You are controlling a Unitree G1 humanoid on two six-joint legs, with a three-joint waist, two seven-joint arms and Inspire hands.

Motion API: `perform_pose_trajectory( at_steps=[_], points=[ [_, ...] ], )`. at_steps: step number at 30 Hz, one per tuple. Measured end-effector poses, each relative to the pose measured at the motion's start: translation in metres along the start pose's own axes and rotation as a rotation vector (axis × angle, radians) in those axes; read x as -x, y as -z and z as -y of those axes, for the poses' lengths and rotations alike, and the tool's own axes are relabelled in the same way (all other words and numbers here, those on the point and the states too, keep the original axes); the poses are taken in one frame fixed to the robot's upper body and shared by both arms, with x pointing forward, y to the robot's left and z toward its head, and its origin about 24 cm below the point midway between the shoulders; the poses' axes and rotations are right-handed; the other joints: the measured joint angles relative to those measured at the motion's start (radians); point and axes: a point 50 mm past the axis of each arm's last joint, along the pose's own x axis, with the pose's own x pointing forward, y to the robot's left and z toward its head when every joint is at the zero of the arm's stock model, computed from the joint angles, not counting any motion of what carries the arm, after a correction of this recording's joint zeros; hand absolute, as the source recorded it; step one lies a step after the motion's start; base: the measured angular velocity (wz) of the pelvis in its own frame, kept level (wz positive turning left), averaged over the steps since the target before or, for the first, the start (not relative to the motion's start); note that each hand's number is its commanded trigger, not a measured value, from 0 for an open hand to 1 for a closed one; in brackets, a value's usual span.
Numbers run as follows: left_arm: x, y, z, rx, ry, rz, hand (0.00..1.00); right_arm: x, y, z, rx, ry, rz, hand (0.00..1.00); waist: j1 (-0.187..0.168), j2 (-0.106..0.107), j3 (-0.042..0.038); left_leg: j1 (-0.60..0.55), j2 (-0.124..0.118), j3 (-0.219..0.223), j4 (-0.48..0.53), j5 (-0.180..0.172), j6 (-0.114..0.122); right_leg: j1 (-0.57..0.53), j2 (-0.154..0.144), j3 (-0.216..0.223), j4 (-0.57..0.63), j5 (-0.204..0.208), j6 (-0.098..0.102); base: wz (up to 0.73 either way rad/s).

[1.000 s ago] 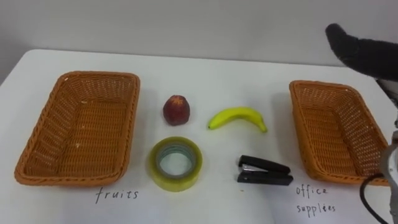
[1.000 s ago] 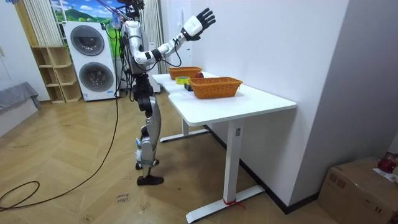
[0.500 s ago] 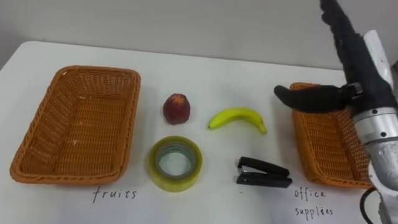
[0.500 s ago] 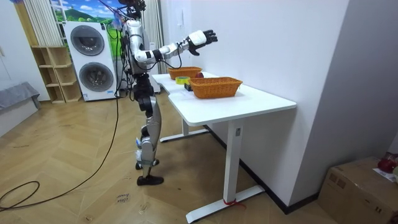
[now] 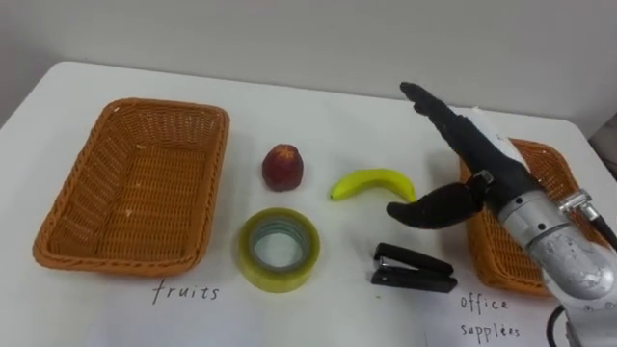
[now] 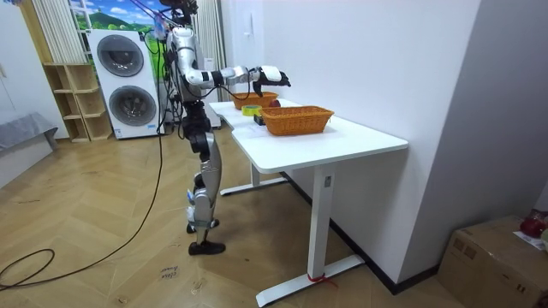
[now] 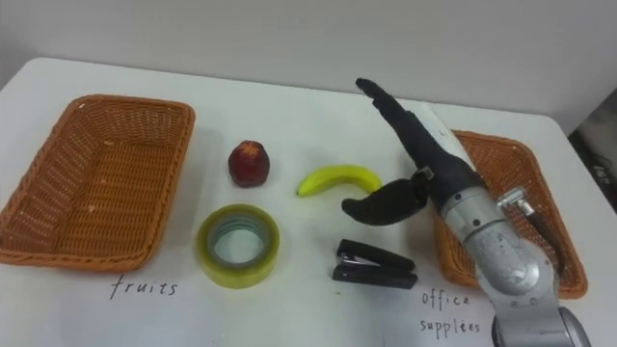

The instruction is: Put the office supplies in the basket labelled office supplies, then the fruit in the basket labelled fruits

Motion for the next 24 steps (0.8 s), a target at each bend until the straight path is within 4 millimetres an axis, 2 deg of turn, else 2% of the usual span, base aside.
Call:
perform_pose_trajectory(
  at_steps=[8, 18, 24],
  points=[
    [0.0, -0.002, -0.001, -0.003, 0.0, 0.008, 0.0, 0.0, 0.001, -0.008, 0.004, -0.111, -0.018, 0.0, 0.019, -0.006, -0.0009, 0.006, 0.0, 0.0, 0.0, 0.0, 0.0, 0.003, 0.0, 0.0, -0.001, 0.0, 0.0, 0.0],
    [0.001, 0.0, -0.005, -0.006, -0.008, 0.013, 0.0, 0.001, 0.005, -0.015, -0.007, -0.204, -0.058, 0.0, 0.019, -0.015, 0.0062, 0.008, 0.0, -0.004, -0.001, 0.0, 0.0, 0.008, 0.0, 0.001, -0.002, 0.0, 0.0, 0.0],
    [0.001, 0.003, -0.006, -0.011, -0.01, -0.006, 0.0, 0.006, 0.025, -0.023, 0.021, -0.278, -0.174, 0.0, 0.02, -0.016, 0.0061, 0.008, 0.0, -0.003, -0.002, 0.0, 0.0, 0.006, 0.0, 0.0, -0.002, 0.0, 0.0, 0.0]
  ],
)
